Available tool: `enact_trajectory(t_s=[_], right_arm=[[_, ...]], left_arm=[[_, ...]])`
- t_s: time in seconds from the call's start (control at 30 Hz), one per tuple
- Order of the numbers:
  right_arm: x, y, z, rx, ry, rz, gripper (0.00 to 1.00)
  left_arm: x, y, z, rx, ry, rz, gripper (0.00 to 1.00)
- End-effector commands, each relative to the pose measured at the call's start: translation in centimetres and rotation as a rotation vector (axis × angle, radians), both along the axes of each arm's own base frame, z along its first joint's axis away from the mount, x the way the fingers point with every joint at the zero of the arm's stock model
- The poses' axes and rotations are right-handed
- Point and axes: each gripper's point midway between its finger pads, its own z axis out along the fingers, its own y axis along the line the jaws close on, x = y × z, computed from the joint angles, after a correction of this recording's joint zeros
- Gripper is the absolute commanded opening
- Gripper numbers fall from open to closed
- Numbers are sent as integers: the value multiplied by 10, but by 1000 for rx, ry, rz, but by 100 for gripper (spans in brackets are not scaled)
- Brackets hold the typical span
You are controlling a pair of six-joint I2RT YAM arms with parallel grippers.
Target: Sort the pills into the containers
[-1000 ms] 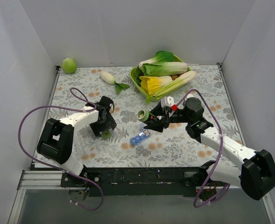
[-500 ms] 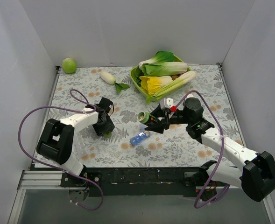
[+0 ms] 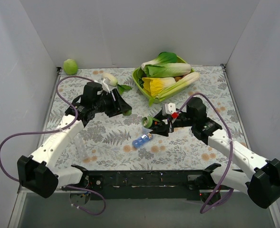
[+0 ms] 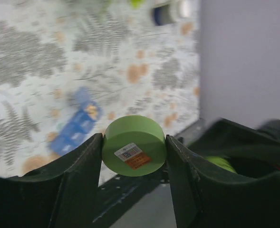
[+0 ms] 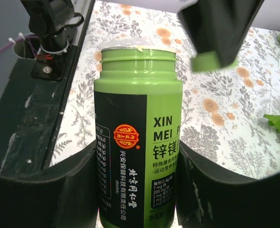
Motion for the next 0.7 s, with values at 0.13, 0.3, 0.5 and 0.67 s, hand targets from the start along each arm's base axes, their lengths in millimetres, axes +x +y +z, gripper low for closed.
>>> enact_trajectory(t_s=[0.13, 0.3, 0.5, 0.67], right_arm=[[33, -8, 16, -93, -136, -129, 8], [47, -10, 23, -132, -155, -184, 8], [49, -1, 24, -174, -156, -192, 8], [50, 3, 26, -187, -156, -197, 8]], left_arm=[[-41, -54, 101, -510, 86, -208, 12], [-48, -59, 111, -574, 157, -240, 11], [-50, -62, 106, -590, 196, -257, 11], [-52, -62, 100, -597, 225, -253, 11]])
